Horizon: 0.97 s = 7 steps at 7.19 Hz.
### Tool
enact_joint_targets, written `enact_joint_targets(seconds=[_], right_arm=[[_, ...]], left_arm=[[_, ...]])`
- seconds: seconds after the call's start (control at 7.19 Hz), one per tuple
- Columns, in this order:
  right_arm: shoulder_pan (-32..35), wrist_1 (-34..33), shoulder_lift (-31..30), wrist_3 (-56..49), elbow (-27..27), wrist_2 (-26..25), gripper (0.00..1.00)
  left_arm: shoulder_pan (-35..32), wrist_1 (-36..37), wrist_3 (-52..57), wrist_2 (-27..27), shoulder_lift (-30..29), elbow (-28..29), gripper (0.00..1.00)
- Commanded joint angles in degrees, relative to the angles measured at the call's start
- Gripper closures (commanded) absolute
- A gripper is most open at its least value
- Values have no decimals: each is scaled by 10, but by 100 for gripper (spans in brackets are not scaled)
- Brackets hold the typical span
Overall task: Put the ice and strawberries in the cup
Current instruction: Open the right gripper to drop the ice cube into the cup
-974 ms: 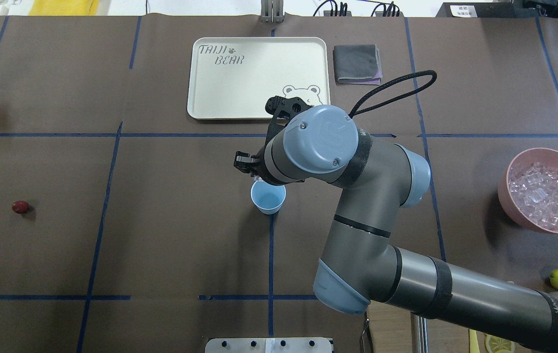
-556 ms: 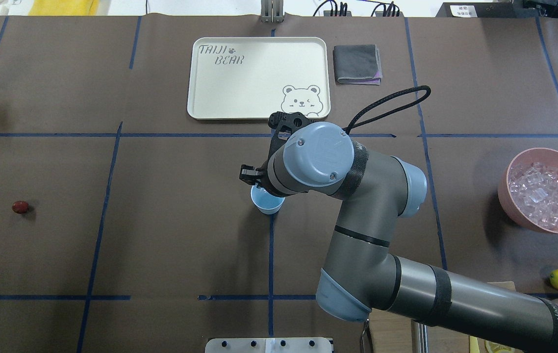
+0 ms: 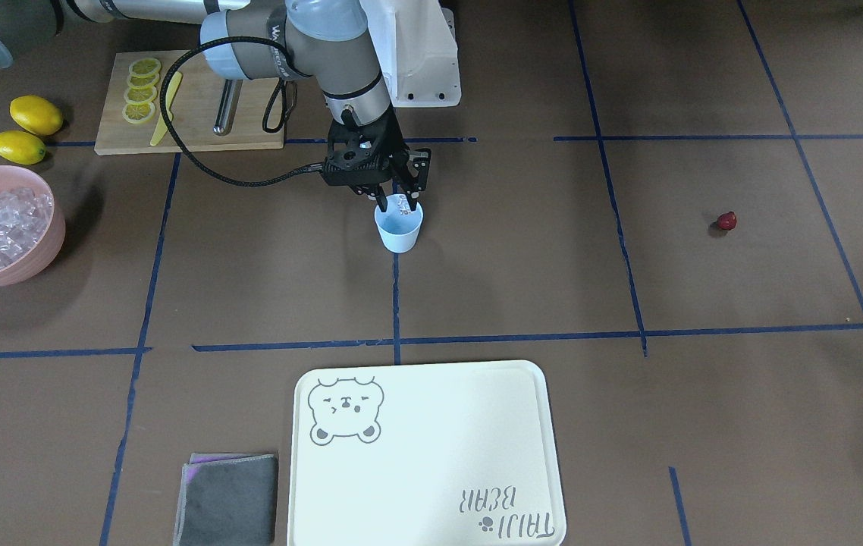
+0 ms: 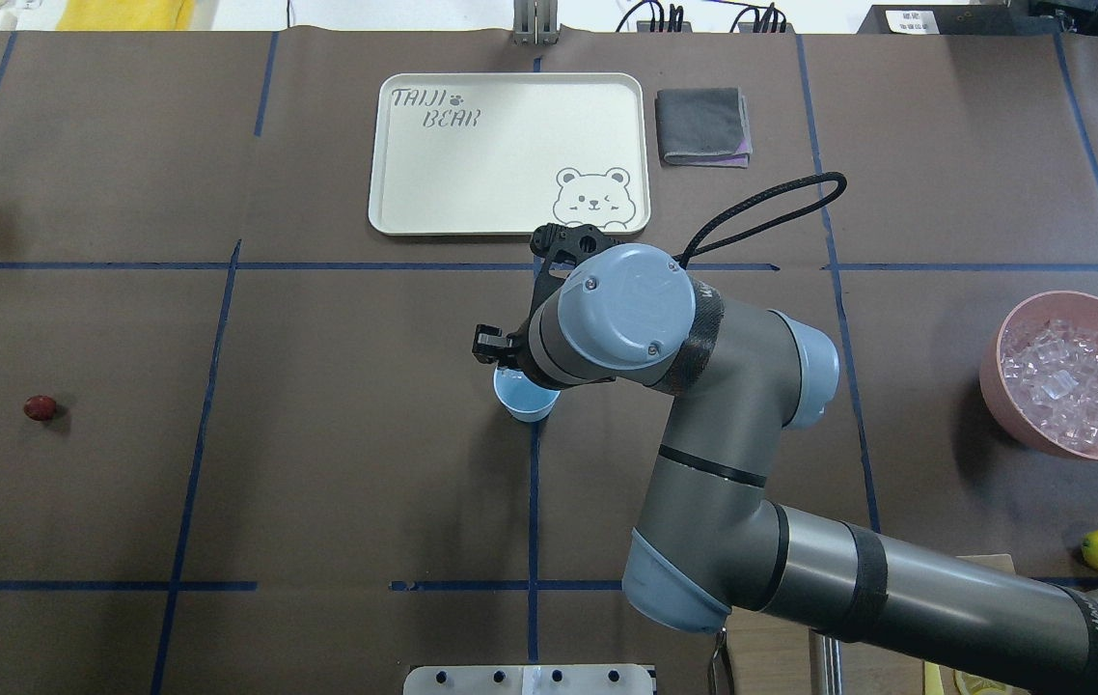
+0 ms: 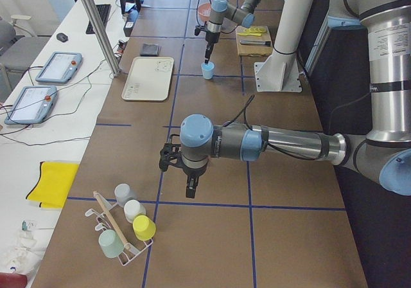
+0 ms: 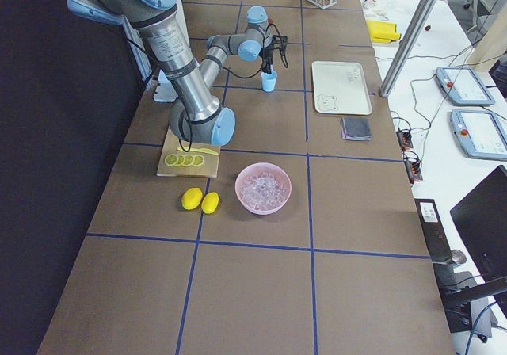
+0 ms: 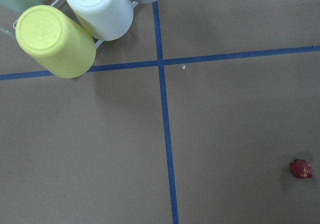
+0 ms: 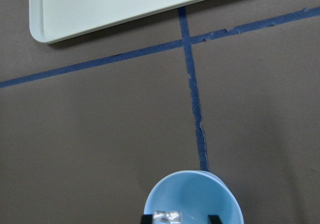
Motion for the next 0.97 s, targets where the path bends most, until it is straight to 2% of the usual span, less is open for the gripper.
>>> enact_joint_targets(seconds=[0.0,0.56,0.7,0.83], right_arm=[[0,-3,-1,0,1,0,30],[3,-4,-11,0,6,2,31],[19,-11,-26,0,28,3,31],[45,-61,-71,-2,96,10,31]], left_arm=[[-1,0,0,0,1,0,0],[-1,0,0,0,1,0,0],[0,0,0,0,2,0,0],[1,0,0,-11,3,0,0]])
